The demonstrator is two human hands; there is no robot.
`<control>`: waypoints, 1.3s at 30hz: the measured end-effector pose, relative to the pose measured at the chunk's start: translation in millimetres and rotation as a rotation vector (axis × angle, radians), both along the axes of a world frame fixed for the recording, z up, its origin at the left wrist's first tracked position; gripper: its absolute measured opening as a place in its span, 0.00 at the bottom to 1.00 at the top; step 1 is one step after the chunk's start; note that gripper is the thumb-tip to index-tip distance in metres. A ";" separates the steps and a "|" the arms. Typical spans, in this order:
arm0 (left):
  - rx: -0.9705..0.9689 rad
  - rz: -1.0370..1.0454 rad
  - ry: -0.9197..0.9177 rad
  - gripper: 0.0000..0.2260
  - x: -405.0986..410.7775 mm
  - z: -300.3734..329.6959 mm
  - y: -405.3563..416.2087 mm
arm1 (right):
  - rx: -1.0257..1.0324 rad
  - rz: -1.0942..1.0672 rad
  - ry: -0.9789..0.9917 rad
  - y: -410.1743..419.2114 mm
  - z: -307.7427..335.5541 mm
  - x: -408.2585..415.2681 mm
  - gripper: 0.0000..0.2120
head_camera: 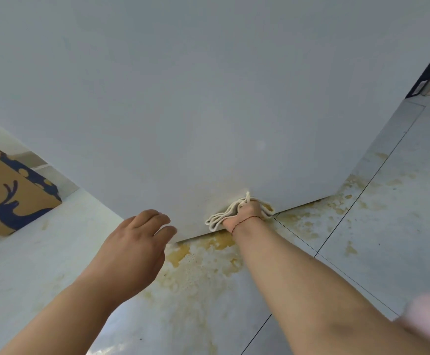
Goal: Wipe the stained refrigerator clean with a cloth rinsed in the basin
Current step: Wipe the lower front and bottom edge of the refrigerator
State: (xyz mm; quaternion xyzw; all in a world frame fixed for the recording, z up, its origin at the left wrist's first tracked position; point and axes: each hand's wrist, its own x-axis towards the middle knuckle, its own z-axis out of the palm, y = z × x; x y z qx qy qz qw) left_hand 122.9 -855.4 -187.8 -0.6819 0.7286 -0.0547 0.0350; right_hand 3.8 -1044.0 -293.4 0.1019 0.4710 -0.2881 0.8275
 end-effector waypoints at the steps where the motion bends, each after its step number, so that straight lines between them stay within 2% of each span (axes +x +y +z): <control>1: -0.001 0.002 0.000 0.18 1.7 -0.4 0.4 | 0.003 0.002 -0.081 7.3 -1.3 7.1 0.19; 4: -0.019 0.001 0.000 0.18 5.8 -0.7 7.8 | 0.113 -0.040 -0.188 27.6 -6.0 31.2 0.28; 5: -0.029 0.000 -0.005 0.18 7.2 -1.1 10.6 | 0.087 -0.004 -0.211 30.2 -7.5 34.7 0.28; 9: -0.057 -0.012 -0.003 0.18 12.6 -0.9 15.1 | 0.076 0.057 -0.116 26.5 23.0 25.9 0.26; 12: -0.075 -0.008 0.010 0.17 14.2 0.4 12.5 | 0.028 0.116 -0.079 21.0 45.0 7.8 0.19; 14: -0.077 0.000 0.015 0.14 13.7 -0.8 10.4 | -0.034 0.094 -0.038 17.7 55.0 -4.0 0.16; 16: -0.064 0.011 0.031 0.13 12.2 -2.1 8.4 | -0.125 0.088 -0.059 18.0 60.8 -12.4 0.18; 19: -0.042 0.051 0.087 0.13 12.4 -5.7 7.3 | -0.280 0.166 -0.079 27.0 65.7 -21.8 0.27; 21: -0.023 0.121 0.157 0.13 11.0 -6.9 6.2 | -0.346 0.248 -0.033 34.3 59.3 -29.9 0.24; 23: 0.029 0.301 0.290 0.14 5.6 -7.6 3.9 | -0.412 0.344 0.023 43.7 52.7 -40.7 0.17; 24: 0.083 0.437 0.388 0.14 2.0 -7.1 1.8 | -0.415 0.376 -0.006 47.3 47.1 -47.8 0.18; 25: 0.142 0.581 0.533 0.13 -2.3 -5.7 -1.1 | -0.391 0.404 -0.042 51.3 46.1 -55.8 0.22; 27: 0.206 0.808 0.938 0.11 -10.0 -3.3 -7.2 | -0.380 0.437 -0.098 57.5 49.6 -69.1 0.32; 29: 0.236 0.937 1.245 0.10 -17.9 -2.1 -12.7 | -0.421 0.461 -0.153 62.3 53.2 -77.9 0.34; 32: 0.288 1.024 1.450 0.11 -30.3 -3.3 -16.1 | -0.436 0.475 -0.269 65.8 47.6 -77.1 0.30; 35: 0.313 1.095 1.546 0.09 -39.8 -10.6 -17.4 | -0.418 0.477 -0.257 68.6 36.7 -74.7 0.33; 37: 0.351 1.165 1.613 0.07 -45.5 -18.9 -14.8 | -0.426 0.483 -0.267 70.6 31.2 -73.6 0.31; 39: 0.365 1.242 1.759 0.07 -50.9 -27.8 -11.9 | -0.407 0.481 -0.224 73.3 24.3 -72.4 0.28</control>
